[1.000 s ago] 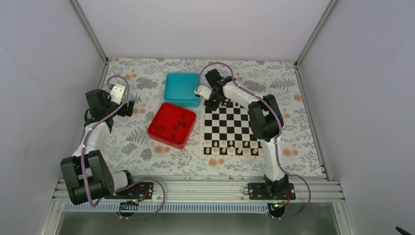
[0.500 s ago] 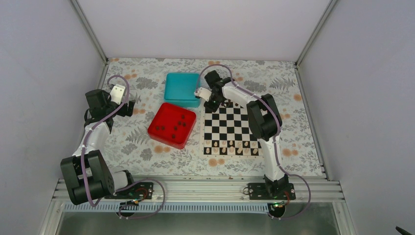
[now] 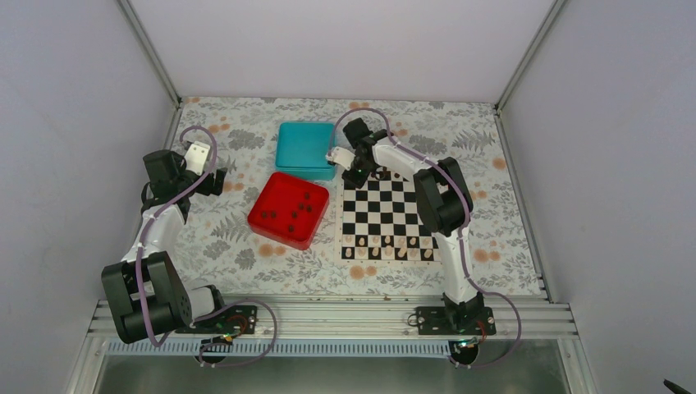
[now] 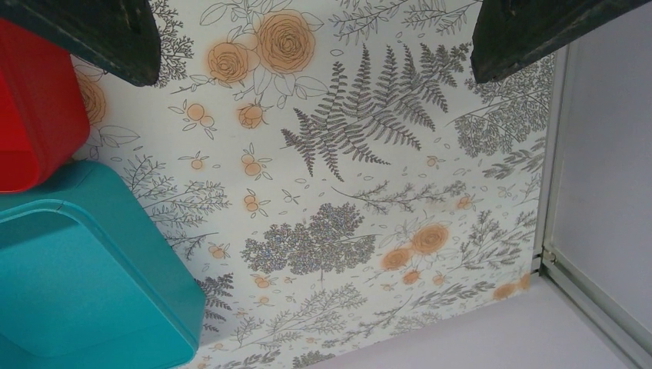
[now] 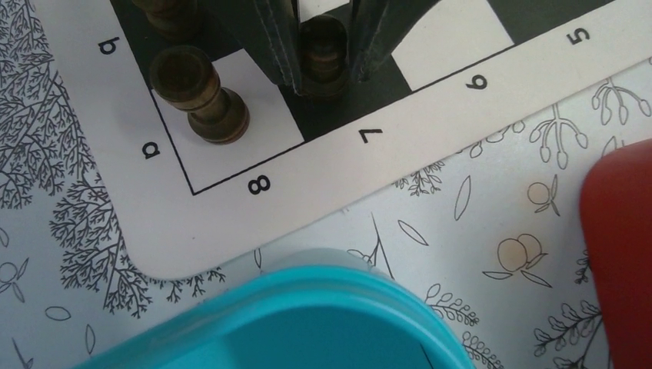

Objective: Set up the chess pieces on the board
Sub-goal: Place the chess piece on the chessboard, then pick up the chess piece from the storage box.

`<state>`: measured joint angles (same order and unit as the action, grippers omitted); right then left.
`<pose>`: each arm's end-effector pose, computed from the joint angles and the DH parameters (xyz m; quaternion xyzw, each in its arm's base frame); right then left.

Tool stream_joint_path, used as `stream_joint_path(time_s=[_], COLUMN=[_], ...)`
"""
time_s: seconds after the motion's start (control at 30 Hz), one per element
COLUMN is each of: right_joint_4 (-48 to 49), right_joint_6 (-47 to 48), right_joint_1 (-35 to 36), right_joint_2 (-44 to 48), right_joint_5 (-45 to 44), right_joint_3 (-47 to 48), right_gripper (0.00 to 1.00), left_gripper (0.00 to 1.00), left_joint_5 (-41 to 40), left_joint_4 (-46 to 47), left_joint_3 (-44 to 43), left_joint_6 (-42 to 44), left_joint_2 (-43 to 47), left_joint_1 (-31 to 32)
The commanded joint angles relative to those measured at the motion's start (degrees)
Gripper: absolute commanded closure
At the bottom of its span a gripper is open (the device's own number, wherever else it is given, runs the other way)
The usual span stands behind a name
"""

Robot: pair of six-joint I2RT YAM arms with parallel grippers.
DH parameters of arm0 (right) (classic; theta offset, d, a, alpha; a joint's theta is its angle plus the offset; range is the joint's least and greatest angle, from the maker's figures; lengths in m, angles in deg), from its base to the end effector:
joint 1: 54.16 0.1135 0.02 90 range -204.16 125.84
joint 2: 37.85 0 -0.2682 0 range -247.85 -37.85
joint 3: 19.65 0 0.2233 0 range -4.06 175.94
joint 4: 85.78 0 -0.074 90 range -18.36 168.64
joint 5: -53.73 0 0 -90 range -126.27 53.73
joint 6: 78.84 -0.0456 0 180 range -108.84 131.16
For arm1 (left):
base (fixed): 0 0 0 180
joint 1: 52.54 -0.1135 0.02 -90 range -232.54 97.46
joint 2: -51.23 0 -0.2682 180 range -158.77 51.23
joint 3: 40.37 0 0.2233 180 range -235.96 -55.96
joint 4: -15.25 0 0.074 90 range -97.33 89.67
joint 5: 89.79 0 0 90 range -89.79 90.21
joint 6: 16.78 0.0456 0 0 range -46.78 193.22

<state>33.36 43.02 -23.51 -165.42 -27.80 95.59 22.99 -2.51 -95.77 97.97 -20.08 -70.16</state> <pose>0.3718 0.2281 0.1644 -0.5211 0.8378 0.0715 0.1465 0.2392 0.0574 0.2420 0.1468 0.8568 0.0049 0.4944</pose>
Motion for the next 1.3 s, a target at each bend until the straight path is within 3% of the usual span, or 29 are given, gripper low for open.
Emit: stream_joint_path(time_s=[0.0,0.33,0.6,0.9,1.27], right_joint_4=[-0.9,-4.7,-10.8,-13.4,-14.0], right_joint_6=[0.5,-0.1,-0.1,-0.2,1.1], right_joint_1=[-0.4,-0.4,0.8,11.5,20.2], right_joint_2=[1.6,6.1,8.2,5.3,-3.1], right_joint_5=[0.6,1.5,2.9,0.9,-0.6], right_joint_3=[0.6,3.7,13.0,20.1,22.8], right_gripper=[0.81,0.75,0.73,0.66,0.65], left_gripper=[0.00,0.00,0.00,0.00,0.00], left_joint_5=[1.4,1.5,1.6,1.3,1.3], left_joint_4=[0.4,0.4,0.4,0.5,0.5], left_joint_3=[-0.1,-0.1,-0.1,-0.1,0.0], left_joint_6=[-0.3,-0.3,-0.3,-0.3,-0.5], left_joint_2=[-0.3,0.2,0.3,0.3,0.7], left_joint_1=[-0.6,-0.7,-0.8,-0.9,-1.0])
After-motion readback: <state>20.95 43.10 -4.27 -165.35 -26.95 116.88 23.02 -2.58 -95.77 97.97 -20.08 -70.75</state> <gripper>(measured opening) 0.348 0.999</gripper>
